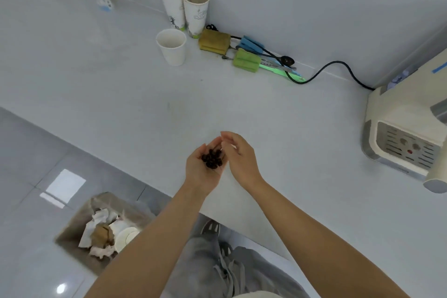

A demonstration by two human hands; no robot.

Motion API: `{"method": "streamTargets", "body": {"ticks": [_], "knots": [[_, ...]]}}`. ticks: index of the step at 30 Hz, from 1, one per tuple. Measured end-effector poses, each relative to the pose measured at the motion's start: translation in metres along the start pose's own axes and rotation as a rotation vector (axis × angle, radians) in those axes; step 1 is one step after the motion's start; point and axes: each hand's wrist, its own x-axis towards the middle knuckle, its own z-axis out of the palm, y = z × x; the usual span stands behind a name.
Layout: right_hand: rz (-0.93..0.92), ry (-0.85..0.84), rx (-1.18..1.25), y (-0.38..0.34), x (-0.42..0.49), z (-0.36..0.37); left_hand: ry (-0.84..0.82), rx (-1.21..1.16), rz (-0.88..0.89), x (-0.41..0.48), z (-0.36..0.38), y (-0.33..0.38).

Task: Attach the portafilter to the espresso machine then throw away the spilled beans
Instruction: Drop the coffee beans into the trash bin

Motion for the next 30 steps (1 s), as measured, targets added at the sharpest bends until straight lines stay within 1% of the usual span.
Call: {"method": "streamTargets", "body": {"ticks": [3,8,10,18,21,25,30], "knots": [[0.035,-0.057,0.102,0.003,-0.015,0.025,0.054,-0.122,0.133,-0.022,-0.011,-0.001],[0.122,-0.158,0.287,0.01,-0.04,0.068,0.186,-0.293,0.278,-0.058,-0.041,-0.001],[0.159,-0.201,0.313,0.013,-0.051,0.087,0.22,-0.36,0.345,-0.073,-0.056,0.001],[0.291,-0.436,0.22,0.043,-0.094,0.163,0.403,-0.535,0.522,-0.112,-0.126,0.012],[0.338,-0.493,0.135,0.066,-0.105,0.19,0.46,-0.579,0.563,-0.118,-0.16,0.014],[0.385,-0.547,0.063,0.111,-0.113,0.231,0.527,-0.639,0.564,-0.11,-0.216,0.016],[0.48,-0.538,0.017,0.187,-0.104,0.286,0.583,-0.661,0.543,-0.075,-0.294,0.019]]}}
